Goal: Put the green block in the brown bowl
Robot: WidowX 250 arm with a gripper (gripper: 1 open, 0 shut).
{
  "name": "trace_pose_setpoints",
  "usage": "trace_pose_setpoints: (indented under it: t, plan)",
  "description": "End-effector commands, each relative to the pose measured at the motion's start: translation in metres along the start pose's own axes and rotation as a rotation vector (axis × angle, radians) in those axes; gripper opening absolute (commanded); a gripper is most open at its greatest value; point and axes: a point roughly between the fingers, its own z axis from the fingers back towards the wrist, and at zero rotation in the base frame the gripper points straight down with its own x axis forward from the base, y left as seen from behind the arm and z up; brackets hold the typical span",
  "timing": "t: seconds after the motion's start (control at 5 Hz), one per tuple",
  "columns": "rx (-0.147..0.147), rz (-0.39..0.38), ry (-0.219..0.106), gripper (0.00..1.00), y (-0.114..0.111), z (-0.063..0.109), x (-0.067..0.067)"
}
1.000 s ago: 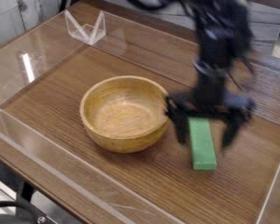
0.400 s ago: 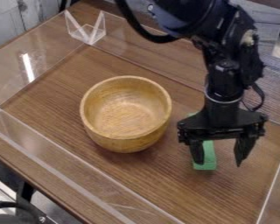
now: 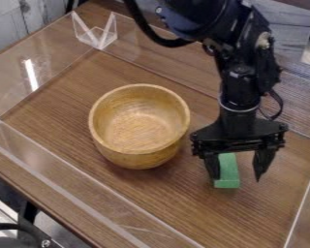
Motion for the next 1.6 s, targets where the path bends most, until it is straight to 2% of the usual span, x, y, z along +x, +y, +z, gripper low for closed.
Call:
trace_pose_setpoints:
  t: [0.0,1.0,1.2,1.4]
  plan:
    - [-0.031,0.008,-0.017,1.00,-0.003,0.008,0.008]
    - [-0.030,0.032,0.007,1.00,0.004,-0.002,0.015]
    - [-0.026,0.031,0.017,0.00,0.005,-0.004,0.015]
    - [-0.014,0.026,0.038,0.00,0.006,-0.003,0.012]
